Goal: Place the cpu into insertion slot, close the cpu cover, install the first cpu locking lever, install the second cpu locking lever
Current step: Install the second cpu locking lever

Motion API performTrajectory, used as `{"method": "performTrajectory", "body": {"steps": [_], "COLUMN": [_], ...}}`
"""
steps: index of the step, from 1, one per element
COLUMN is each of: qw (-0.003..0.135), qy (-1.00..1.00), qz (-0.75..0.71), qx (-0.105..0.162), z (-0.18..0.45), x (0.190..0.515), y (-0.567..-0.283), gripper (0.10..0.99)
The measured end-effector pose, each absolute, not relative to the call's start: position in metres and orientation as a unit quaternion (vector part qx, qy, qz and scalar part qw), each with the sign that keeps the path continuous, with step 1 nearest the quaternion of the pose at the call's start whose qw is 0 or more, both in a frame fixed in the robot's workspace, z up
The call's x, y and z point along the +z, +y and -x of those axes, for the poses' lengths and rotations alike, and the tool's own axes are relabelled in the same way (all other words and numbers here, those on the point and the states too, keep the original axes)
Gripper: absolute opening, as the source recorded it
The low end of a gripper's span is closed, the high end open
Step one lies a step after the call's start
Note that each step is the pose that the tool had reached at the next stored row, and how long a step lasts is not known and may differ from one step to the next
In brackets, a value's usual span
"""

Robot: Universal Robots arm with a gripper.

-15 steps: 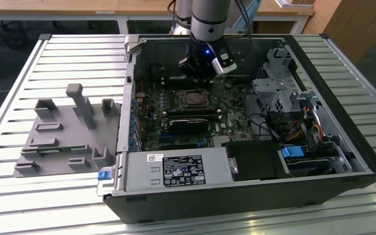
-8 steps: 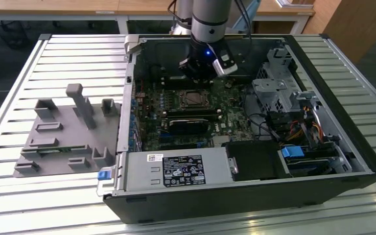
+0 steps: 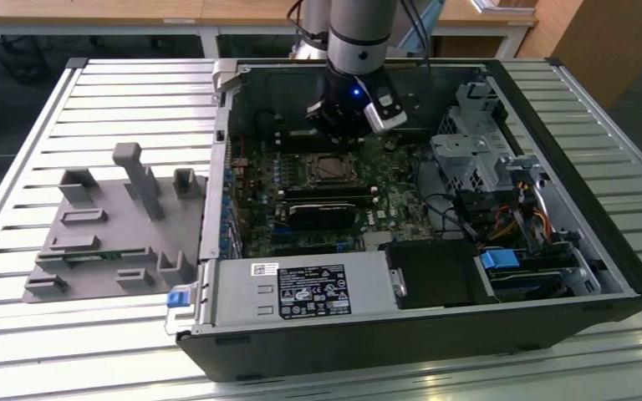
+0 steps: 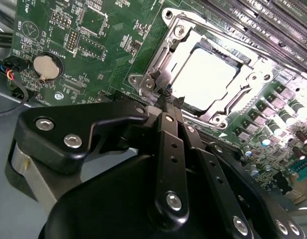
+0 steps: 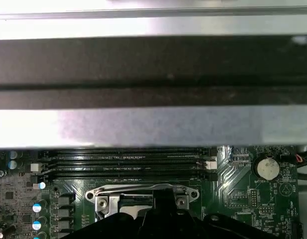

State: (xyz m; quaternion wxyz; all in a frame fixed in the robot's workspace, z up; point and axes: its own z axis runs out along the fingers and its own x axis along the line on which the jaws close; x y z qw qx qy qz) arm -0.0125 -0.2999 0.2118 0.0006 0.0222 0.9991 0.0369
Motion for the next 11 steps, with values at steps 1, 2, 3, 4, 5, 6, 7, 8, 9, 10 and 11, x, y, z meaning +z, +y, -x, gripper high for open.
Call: {"method": "performTrajectory", "body": {"steps": [1,2,3,4,5,6,7,8,9,10,11], "qw": [0.001,0.001,0.001,0.001,0.001,0.001,0.001,0.001,0.001,0.001,0.001], "qy": [0.999,0.999,0.999,0.999,0.999,0.999,0.999,0.999,0.999,0.999,0.999], "qz": [-0.022,-0.022,-0.022,-0.022,-0.022,-0.022,-0.022,-0.022,-0.022,-0.022,-0.022], "qx": [0.037,0.037,0.037,0.037,0.037,0.037,0.037,0.037,0.037,0.037,0.037], "z": [0.013,0.013,0.012,0.012,0.012,0.012,0.012,0.012,0.012,0.012,0.012], "x": [0.212,0.212,0.212,0.212,0.212,0.212,0.212,0.212,0.212,0.212,0.212], "y": [-0.301,-0.301,-0.302,-0.303,-0.304,-0.305,-0.306,-0.307,-0.308,-0.31,-0.311], "gripper": [0.106,0.106,0.106,0.106,0.106,0.106,0.106,0.106,0.106,0.106,0.106]}}
